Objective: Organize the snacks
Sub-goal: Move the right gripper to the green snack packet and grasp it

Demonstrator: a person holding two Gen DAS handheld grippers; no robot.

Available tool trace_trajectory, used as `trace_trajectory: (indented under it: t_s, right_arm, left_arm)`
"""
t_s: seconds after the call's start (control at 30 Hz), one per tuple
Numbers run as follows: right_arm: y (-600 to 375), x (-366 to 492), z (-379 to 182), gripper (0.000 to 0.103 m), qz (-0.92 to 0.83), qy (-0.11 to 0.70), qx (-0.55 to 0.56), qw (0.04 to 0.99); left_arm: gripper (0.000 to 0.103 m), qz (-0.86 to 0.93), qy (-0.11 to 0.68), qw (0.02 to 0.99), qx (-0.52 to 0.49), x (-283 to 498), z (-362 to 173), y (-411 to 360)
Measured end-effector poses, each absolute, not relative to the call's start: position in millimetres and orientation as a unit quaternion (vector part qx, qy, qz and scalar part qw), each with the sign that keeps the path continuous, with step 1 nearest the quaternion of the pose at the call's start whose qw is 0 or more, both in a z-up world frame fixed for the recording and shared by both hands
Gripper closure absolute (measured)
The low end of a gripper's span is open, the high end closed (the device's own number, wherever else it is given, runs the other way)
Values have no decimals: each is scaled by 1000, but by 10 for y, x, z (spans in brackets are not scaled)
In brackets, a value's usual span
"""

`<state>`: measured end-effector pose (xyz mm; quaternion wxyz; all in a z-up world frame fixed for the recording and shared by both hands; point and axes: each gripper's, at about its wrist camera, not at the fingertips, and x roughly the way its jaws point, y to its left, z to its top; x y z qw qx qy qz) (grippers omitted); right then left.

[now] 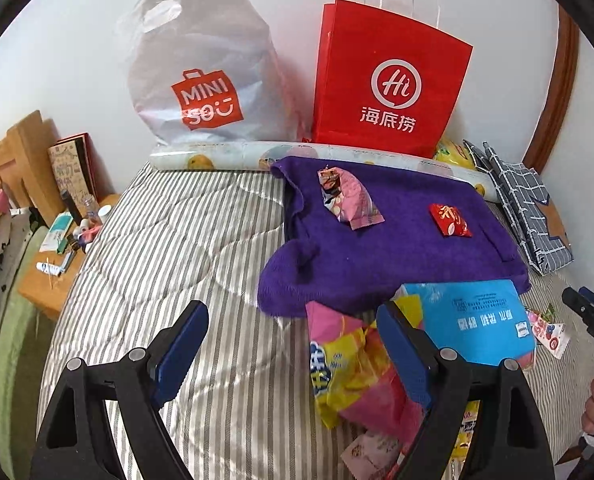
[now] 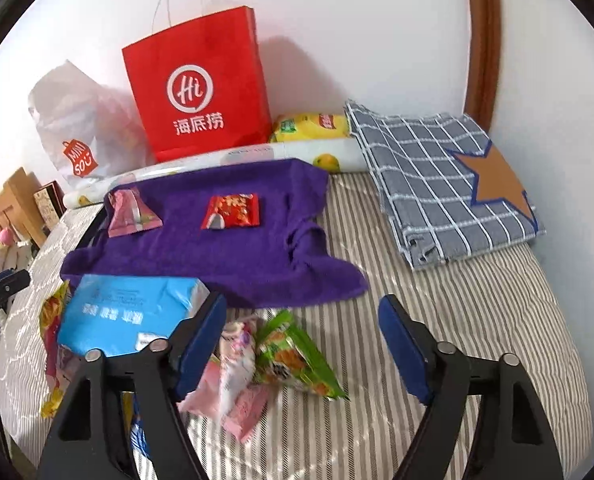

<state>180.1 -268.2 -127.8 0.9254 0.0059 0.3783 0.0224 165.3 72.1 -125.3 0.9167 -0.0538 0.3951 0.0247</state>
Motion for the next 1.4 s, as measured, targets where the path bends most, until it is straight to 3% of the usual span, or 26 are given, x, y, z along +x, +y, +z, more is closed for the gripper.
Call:
trace_trajectory:
  t_s: [0.13,0.43,0.8,0.97,1.33,1.37,1.4]
  right_arm:
    - [-2738,1750,-1310,38,6,375,-7,927]
    - [-2904,1841,-1528,47,25,404,-2,915]
    - [-2813,1865,-1632,47,117,412,2,903]
    - [-2668,1808,-1649,40,150,421,-20,895]
    - [-2596,1975,-1837,40,94,433,-11,896]
    - [-2579,1989,-1869,43,94,436,-17,895]
    - [-2561,1991,-1888,54,98,439,-22,893]
  left_arm:
    - [18,19,390,919,-56,1582,-1264,683]
    - [18,6,389,920,-48,1644,-1284,571]
    - [18,-23,393,918,-45,1680,-1294,464]
    - [18,-32,396,917,-46,1658,-1310,446]
    - [18,-34,393,918,-46,1581,-1298,495]
    - [18,-34,392,918,-48,1571,-1289,515]
    - [18,-33,391,919,-49,1565,-1282,532]
